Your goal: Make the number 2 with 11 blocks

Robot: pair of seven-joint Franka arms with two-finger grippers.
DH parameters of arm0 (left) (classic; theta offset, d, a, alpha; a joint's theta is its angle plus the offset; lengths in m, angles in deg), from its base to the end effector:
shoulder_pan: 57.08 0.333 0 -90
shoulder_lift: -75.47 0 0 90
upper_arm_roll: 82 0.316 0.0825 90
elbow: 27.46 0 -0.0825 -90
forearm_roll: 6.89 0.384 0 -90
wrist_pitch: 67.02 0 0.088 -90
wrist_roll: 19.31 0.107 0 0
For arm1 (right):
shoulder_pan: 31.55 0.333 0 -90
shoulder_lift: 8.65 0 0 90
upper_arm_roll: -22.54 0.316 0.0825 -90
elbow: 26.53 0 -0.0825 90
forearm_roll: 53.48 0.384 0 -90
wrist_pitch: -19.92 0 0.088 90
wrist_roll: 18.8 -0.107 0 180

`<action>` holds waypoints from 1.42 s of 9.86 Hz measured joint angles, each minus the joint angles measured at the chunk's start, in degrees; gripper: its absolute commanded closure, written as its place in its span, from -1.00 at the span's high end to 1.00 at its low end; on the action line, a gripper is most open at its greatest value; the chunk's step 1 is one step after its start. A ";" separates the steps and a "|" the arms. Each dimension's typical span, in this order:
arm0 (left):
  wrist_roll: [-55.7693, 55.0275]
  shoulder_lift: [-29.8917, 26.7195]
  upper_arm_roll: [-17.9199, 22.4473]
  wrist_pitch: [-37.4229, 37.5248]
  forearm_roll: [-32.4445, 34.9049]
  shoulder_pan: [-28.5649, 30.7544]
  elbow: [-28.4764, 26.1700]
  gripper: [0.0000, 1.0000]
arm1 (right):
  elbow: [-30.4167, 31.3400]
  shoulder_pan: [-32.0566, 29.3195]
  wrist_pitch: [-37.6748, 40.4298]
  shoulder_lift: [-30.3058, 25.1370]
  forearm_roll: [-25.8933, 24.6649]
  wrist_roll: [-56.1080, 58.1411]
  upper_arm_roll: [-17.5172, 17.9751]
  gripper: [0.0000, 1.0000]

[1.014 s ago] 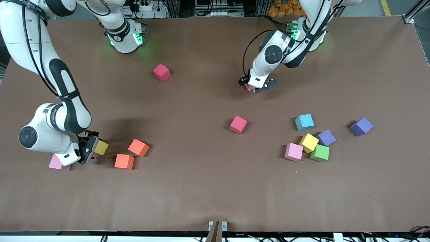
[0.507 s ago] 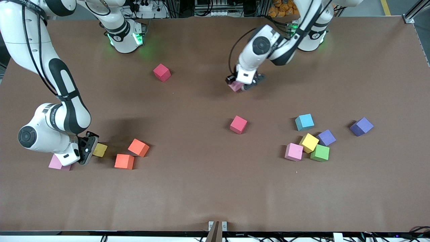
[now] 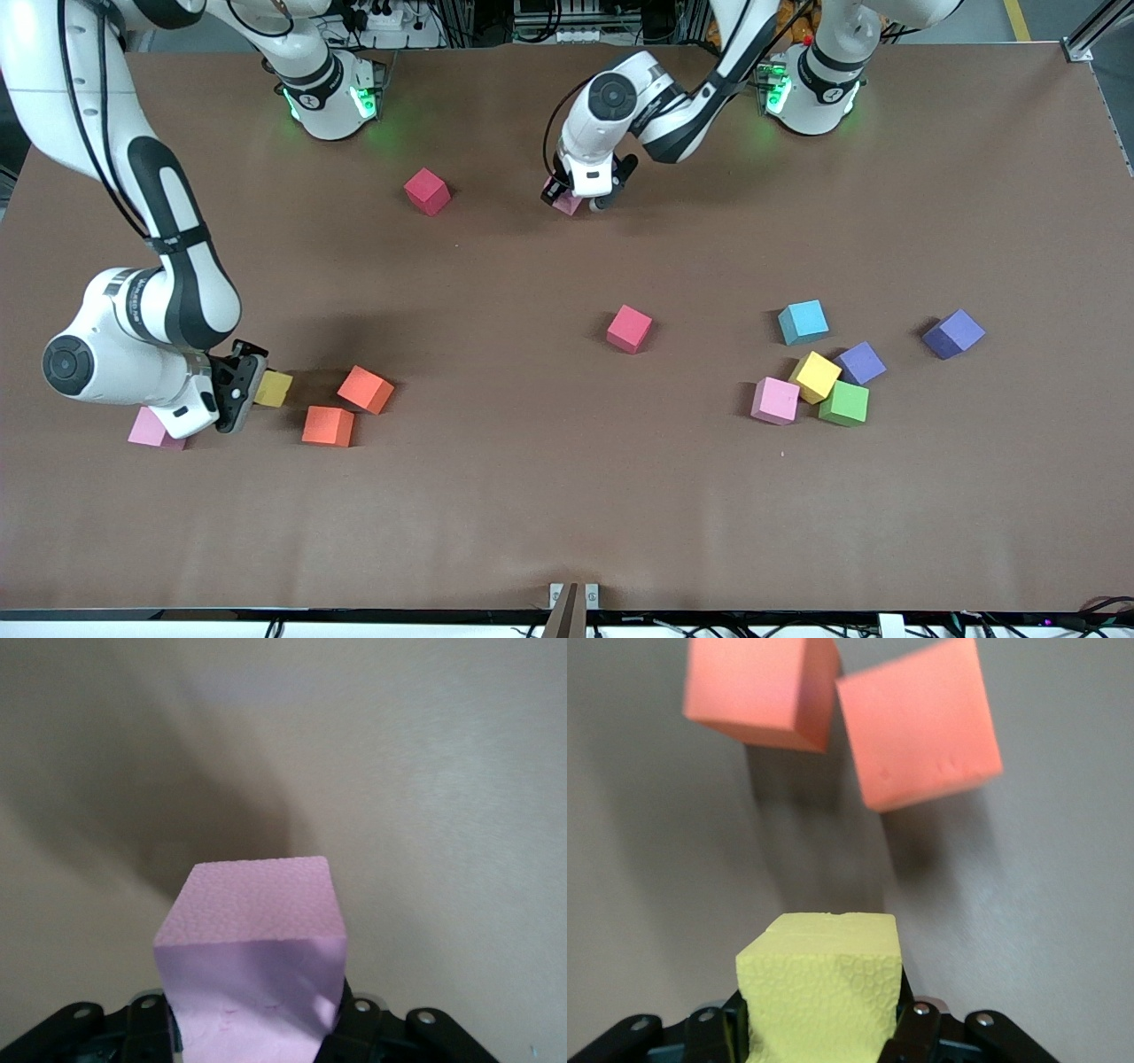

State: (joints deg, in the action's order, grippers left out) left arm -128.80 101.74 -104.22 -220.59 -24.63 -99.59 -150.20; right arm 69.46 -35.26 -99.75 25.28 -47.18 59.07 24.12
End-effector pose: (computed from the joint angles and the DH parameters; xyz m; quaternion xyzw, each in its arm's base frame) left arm 0.2572 -0.5213 0.2102 0.8412 0.5152 -0.1554 0.0534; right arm 0.6598 -0.0209 0.2455 -0.8050 -0.5842 0.0343 0.0979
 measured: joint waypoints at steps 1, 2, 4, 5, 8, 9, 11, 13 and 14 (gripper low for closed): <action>-6.87 1.16 1.74 0.31 0.00 -1.79 1.31 -1.00 | -0.01 1.05 1.78 -0.75 1.24 -0.19 0.06 -0.61; -12.07 1.56 3.56 2.14 0.00 -3.66 2.56 -1.00 | -0.02 2.29 3.59 -1.52 1.75 -1.93 0.10 -0.60; -17.94 1.63 5.16 5.21 0.00 -5.62 4.70 -1.00 | -0.04 5.23 6.39 -3.51 2.19 -7.09 0.27 -0.58; -20.08 1.88 5.47 5.67 0.00 -5.86 5.52 -1.00 | -0.03 6.88 7.10 -4.38 2.70 -8.91 0.32 -0.58; -22.43 3.93 6.89 5.98 0.01 -7.03 6.65 -1.00 | 0.10 11.66 8.25 -5.88 3.59 -10.67 0.43 -0.58; -23.29 4.21 6.93 5.98 0.10 -7.08 6.70 -1.00 | 0.70 13.28 8.25 -6.39 4.47 -12.15 0.44 -0.58; -23.49 4.25 7.00 5.98 0.12 -7.10 6.77 -0.79 | 1.94 16.04 8.19 -7.64 5.49 -16.08 0.44 -0.58; -23.49 4.26 7.08 5.98 0.12 -7.10 6.90 -0.80 | 2.59 18.52 8.10 -8.83 5.80 -19.54 0.44 -0.58; -23.49 4.28 7.10 5.98 0.12 -7.10 6.91 -0.76 | 3.26 20.10 7.38 -9.57 5.83 -21.18 0.44 -0.58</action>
State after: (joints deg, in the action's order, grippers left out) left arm -152.29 106.02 -97.12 -214.61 -24.51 -106.69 -143.29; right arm 72.72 -15.16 -92.37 15.71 -41.35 37.88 24.56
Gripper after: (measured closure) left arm 0.423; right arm 0.436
